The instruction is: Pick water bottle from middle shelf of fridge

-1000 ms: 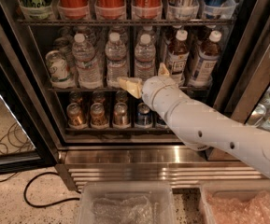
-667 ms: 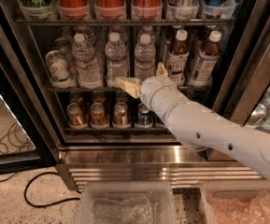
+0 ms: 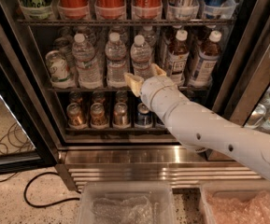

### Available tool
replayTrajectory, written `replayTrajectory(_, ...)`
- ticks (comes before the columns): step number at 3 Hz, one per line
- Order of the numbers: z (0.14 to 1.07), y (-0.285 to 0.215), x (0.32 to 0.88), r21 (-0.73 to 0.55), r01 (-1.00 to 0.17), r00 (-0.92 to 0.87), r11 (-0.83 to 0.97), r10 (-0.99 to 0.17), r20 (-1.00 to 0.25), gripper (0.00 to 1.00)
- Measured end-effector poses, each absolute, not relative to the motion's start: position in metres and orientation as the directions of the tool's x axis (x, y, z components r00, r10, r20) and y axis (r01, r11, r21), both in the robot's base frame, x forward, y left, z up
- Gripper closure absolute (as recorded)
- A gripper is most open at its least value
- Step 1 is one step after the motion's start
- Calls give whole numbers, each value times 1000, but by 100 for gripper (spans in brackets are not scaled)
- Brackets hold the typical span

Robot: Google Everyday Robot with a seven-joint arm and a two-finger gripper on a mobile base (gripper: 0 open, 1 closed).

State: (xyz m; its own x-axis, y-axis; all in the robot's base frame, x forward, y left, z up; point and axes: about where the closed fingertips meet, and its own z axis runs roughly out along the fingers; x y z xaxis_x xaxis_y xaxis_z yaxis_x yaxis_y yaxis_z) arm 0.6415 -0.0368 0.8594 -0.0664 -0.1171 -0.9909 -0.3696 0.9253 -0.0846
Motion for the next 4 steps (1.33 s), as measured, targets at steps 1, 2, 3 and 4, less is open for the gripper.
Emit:
replayTrajectory(1, 857, -40, 642, -79, -355, -72, 931, -112, -991, 30)
replayTrajectory(2, 851, -47, 646, -69, -327, -88, 942, -103, -991, 30)
replayTrajectory(3, 851, -53, 654, -58, -296, -87, 954, -87, -992, 30)
replayTrajectory(4, 853, -55, 688, -52, -260, -79, 964, -75, -994, 31)
